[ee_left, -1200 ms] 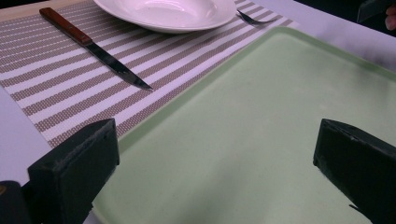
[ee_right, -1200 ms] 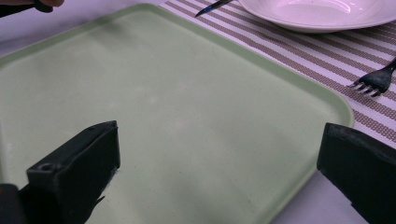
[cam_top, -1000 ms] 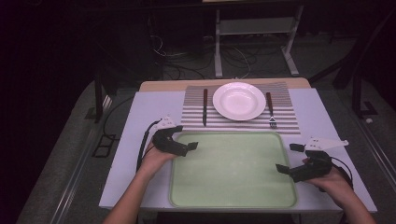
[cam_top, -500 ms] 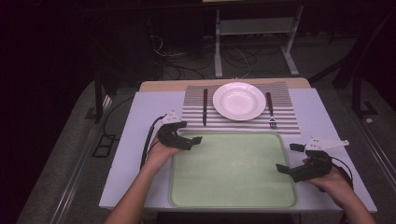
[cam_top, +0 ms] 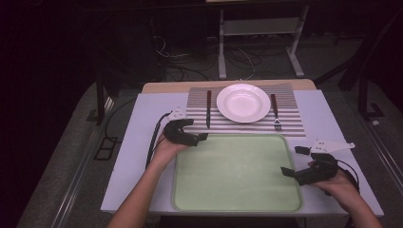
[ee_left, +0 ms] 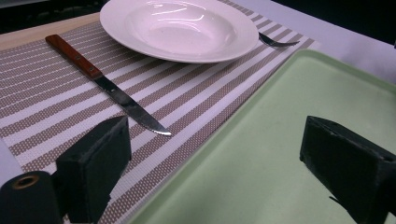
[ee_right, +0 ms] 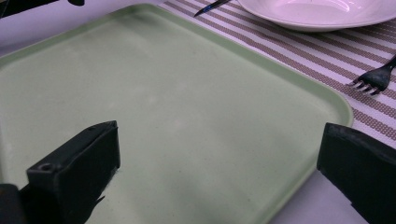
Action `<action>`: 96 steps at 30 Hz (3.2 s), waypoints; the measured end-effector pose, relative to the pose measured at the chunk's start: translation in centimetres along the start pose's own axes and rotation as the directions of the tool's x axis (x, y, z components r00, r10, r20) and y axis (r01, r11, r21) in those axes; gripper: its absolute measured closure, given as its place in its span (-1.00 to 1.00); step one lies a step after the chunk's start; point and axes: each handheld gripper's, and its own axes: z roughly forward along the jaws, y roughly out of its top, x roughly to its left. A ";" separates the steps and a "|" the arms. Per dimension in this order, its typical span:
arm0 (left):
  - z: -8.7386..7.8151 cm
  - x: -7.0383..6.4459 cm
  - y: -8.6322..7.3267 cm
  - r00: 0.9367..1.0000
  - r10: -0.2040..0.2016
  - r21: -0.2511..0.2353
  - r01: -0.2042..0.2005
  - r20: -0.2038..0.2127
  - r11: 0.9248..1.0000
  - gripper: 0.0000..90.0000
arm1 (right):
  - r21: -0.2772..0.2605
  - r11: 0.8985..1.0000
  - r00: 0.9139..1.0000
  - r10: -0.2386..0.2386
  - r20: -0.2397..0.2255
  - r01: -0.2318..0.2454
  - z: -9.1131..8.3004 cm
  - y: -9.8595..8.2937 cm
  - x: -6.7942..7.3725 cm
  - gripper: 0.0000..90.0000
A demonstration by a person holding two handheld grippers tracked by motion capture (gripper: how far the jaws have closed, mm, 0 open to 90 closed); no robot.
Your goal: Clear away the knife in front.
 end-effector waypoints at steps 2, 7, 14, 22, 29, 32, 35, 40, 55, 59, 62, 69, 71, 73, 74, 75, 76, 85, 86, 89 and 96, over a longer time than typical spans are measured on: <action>0.2 0.2 0.2 1.000 -0.001 -0.003 0.001 0.000 1.000 -0.73 | 0.001 1.000 1.000 0.001 0.001 -0.001 0.0 0.0 0.0 -1.00; 0.8 0.5 0.5 1.000 -0.002 -0.004 0.002 -0.001 1.000 -0.69 | 0.000 1.000 1.000 0.004 0.001 -0.004 0.0 0.0 0.0 -1.00; 1.5 1.1 0.9 1.000 -0.005 0.008 0.005 -0.008 1.000 -0.58 | 0.000 1.000 1.000 0.003 0.000 -0.003 0.0 0.0 0.0 -1.00; 2.5 2.2 1.4 1.000 -0.024 0.015 0.025 -0.017 1.000 -0.42 | 0.001 1.000 1.000 0.003 -0.004 -0.003 0.1 0.0 0.0 -1.00; 3.4 3.1 1.9 0.999 -0.025 0.029 0.025 -0.028 0.999 -0.11 | 0.000 1.000 1.000 0.011 -0.001 -0.011 0.0 -0.1 -0.1 -1.00; 3.9 3.5 2.1 0.999 -0.020 0.040 0.022 -0.046 0.999 0.05 | -0.001 1.000 1.000 0.012 -0.002 -0.012 0.0 -0.1 -0.1 -1.00; 4.3 3.9 2.3 0.998 -0.016 0.060 0.019 -0.057 0.998 0.25 | -0.001 1.000 1.000 0.012 -0.002 -0.012 0.0 -0.1 -0.1 -1.00; 5.2 4.5 2.8 0.998 -0.007 0.100 0.013 -0.065 0.995 0.65 | -0.002 1.000 1.000 0.014 -0.002 -0.014 0.0 -0.1 -0.1 -1.00; 8.7 5.0 4.1 0.999 0.007 0.213 0.004 -0.054 0.977 0.99 | -0.006 1.000 1.000 0.019 -0.005 -0.019 -0.1 -0.2 -0.3 -1.00; 9.5 5.1 4.0 0.998 0.017 0.237 -0.002 -0.061 0.971 0.99 | -0.006 1.000 1.000 0.019 -0.005 -0.019 -0.1 -0.2 -0.3 -1.00; 10.0 5.1 3.8 0.998 0.013 0.256 0.002 -0.059 0.967 0.99 | -0.007 1.000 1.000 0.020 -0.006 -0.020 -0.2 -0.2 -0.3 -1.00; 10.5 4.8 3.7 0.998 0.017 0.277 0.000 -0.058 0.961 0.99 | -0.007 1.000 1.000 0.019 -0.007 -0.019 -0.2 -0.2 -0.3 -1.00; 10.6 4.8 3.6 0.998 0.015 0.283 0.002 -0.058 0.959 0.99 | -0.008 1.000 1.000 0.018 -0.007 -0.018 -0.2 -0.2 -0.3 -1.00; 10.6 4.8 3.5 0.998 0.023 0.298 -0.003 -0.064 0.955 0.99 | -0.006 1.000 1.000 0.017 -0.006 -0.017 -0.2 -0.2 -0.3 -1.00; 10.7 4.8 3.4 0.998 0.023 0.304 -0.003 -0.062 0.953 0.99 | -0.006 1.000 1.000 0.017 -0.007 -0.018 -0.2 -0.2 -0.3 -1.00; 10.6 4.8 3.4 0.998 0.017 0.304 0.003 -0.063 0.953 0.99 | -0.007 1.000 1.000 0.017 -0.007 -0.017 -0.2 -0.2 -0.2 -1.00; 10.6 4.9 3.4 0.998 0.014 0.304 0.006 -0.062 0.953 0.99 | -0.007 1.000 1.000 0.016 -0.007 -0.016 -0.2 -0.2 -0.3 -1.00; 10.2 5.2 3.4 0.997 0.013 0.316 0.011 -0.072 0.949 0.99 | -0.006 1.000 1.000 0.017 -0.006 -0.017 -0.1 -0.2 -0.3 -1.00; 10.1 5.3 3.3 0.997 0.013 0.315 0.011 -0.074 0.949 0.99 | -0.006 1.000 1.000 0.017 -0.006 -0.017 -0.2 -0.2 -0.3 -1.00; 9.8 5.5 3.2 0.997 0.008 0.317 0.018 -0.080 0.948 0.99 | -0.006 1.000 1.000 0.017 -0.006 -0.017 -0.1 -0.2 -0.3 -1.00; 9.1 6.1 3.0 0.995 0.001 0.322 0.032 -0.101 0.946 0.99 | -0.005 1.000 1.000 0.015 -0.006 -0.015 -0.1 -0.2 -0.2 -1.00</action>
